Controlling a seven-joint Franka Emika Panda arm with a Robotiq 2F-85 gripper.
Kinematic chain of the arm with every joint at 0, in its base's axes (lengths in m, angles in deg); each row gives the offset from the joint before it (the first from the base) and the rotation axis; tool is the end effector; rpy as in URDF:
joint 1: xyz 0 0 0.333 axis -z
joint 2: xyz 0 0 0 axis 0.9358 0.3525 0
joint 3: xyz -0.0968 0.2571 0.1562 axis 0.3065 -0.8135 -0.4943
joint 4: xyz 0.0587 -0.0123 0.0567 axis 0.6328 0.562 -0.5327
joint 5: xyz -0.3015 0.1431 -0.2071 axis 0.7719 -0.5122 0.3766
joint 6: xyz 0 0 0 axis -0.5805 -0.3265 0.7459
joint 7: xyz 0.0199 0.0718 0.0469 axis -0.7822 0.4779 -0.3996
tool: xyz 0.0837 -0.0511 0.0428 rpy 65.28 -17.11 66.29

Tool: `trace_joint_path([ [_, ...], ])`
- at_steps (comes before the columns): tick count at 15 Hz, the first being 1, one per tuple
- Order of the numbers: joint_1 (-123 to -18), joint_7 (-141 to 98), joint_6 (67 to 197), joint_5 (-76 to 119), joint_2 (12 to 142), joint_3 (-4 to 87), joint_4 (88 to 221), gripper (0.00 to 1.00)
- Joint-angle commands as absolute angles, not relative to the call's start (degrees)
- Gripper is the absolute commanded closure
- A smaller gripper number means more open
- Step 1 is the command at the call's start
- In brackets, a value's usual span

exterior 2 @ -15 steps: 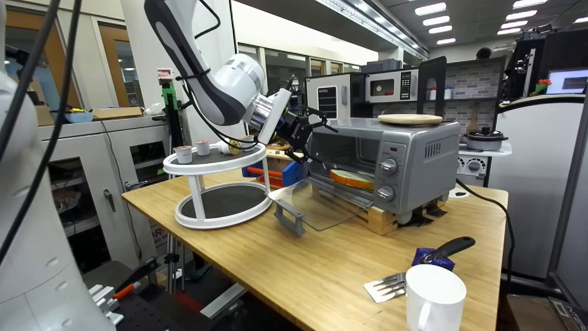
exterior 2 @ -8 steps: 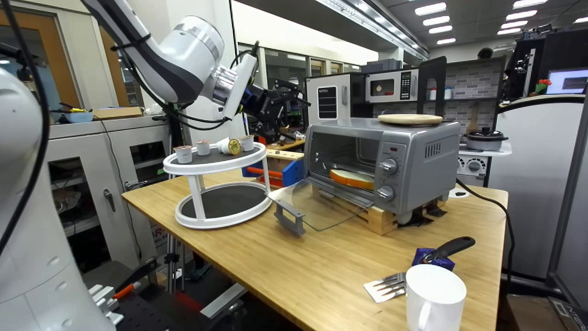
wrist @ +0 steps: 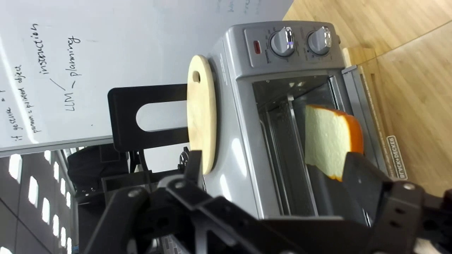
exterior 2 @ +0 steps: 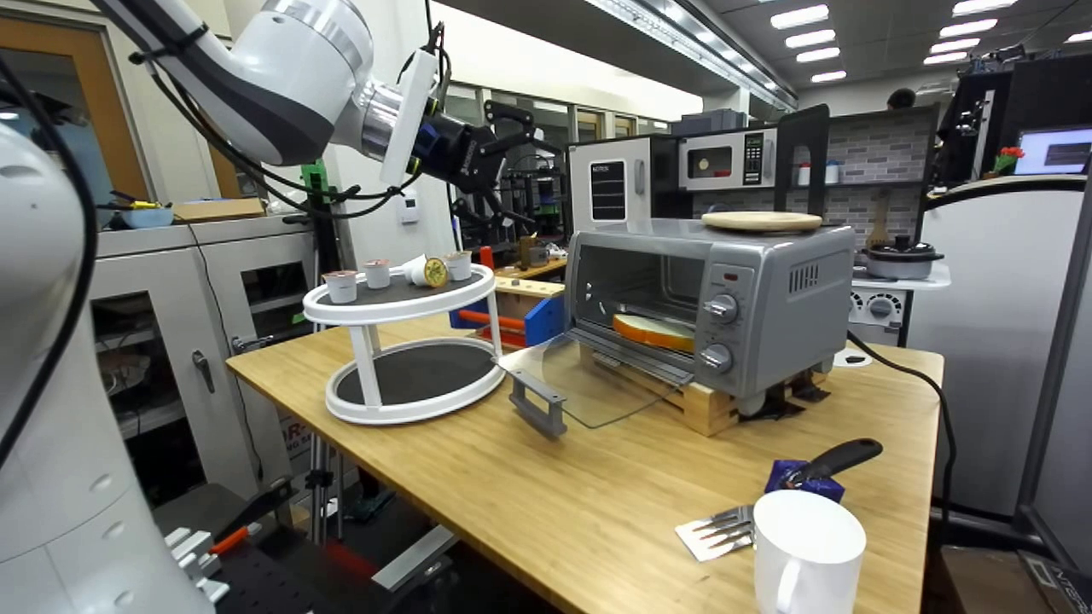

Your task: Remove the slice of bread from the top of the oven and place it inside the oven

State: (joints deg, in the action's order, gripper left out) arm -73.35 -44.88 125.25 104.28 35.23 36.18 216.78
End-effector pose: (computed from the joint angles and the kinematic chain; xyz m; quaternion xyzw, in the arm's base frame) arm 0.3932 0.0073 0.3864 0.7985 0.2730 0.1412 0.5175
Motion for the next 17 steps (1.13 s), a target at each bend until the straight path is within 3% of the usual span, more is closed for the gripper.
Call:
trace_joint_path([
  [1,-74.5,-44.9,119.9,101.9,33.7,34.9,217.0,0.00],
  [6,-75.4,-50.1,105.7,100.5,33.3,32.8,214.5,0.00],
  [17,-76.3,-49.8,106.5,99.9,33.1,33.8,214.4,0.00],
])
